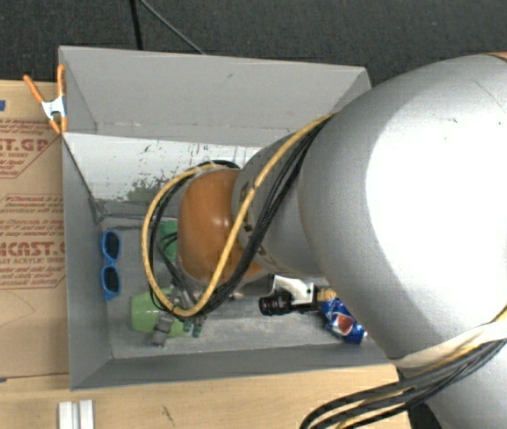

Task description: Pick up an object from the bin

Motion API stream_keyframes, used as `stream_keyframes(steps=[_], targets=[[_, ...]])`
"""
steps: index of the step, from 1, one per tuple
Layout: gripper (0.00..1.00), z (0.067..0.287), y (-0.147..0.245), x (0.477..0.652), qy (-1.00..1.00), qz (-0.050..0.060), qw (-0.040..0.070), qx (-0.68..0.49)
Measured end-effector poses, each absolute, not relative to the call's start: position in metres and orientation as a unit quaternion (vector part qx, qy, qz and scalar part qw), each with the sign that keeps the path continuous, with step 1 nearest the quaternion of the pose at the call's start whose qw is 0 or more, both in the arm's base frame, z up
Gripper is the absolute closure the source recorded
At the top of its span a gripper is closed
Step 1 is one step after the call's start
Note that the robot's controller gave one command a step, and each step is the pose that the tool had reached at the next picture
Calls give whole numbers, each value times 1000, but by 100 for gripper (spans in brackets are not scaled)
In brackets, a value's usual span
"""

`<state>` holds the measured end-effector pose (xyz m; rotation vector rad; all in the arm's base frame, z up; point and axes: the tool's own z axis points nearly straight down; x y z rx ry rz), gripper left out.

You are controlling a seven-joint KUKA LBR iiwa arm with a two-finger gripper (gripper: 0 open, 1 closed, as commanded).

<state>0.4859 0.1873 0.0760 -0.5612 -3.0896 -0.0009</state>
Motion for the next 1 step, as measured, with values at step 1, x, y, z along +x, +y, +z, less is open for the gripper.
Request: stream_keyframes(steps=[1], targets=[[100,110,188,486,-984,-1,0,-178]])
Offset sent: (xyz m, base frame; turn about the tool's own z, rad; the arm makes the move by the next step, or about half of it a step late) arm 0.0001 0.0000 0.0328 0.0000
